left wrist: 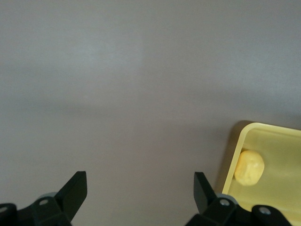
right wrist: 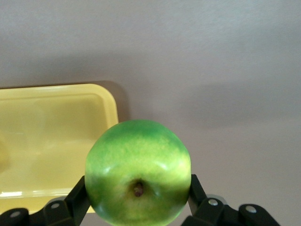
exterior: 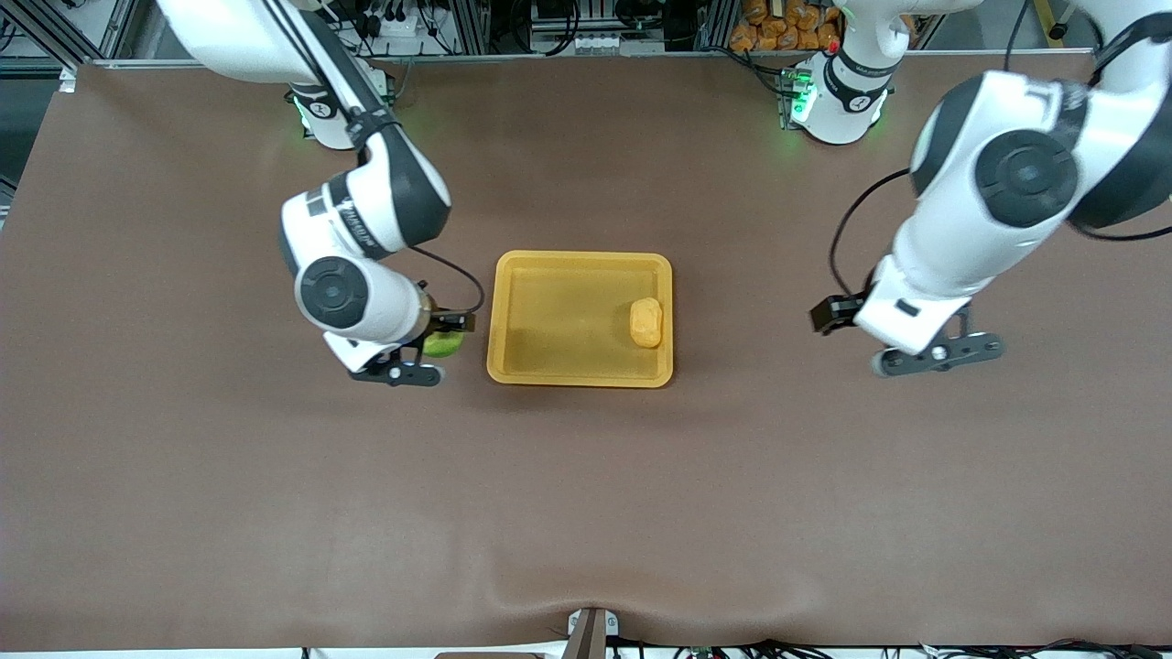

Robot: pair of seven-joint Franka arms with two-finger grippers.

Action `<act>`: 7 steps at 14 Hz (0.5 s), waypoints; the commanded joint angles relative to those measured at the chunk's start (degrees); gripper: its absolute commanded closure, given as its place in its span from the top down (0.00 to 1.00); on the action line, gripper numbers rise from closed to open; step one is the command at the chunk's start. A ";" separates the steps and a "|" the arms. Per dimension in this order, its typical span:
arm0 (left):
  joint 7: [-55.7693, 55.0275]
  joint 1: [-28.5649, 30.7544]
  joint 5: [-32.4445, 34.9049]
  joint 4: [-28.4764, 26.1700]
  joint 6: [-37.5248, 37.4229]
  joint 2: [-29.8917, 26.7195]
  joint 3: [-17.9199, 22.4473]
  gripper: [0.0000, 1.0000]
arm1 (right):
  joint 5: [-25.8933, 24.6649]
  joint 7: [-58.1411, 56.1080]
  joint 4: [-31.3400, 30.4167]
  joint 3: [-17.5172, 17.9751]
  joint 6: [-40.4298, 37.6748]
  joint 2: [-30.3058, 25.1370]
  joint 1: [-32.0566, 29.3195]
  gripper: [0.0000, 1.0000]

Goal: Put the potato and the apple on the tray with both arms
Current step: 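Move the apple over the tray while the left gripper withdraws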

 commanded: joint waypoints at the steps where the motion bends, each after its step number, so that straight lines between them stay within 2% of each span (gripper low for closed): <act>1: 7.26 4.94 -1.07 -0.75 -2.17 -3.89 -0.79 1.00 | 0.85 3.25 -0.16 -0.55 3.11 1.48 2.68 0.00; 7: 16.33 7.95 -0.81 0.91 -4.81 -7.77 -0.18 1.00 | 2.35 5.54 0.01 -0.55 7.08 5.61 7.61 0.00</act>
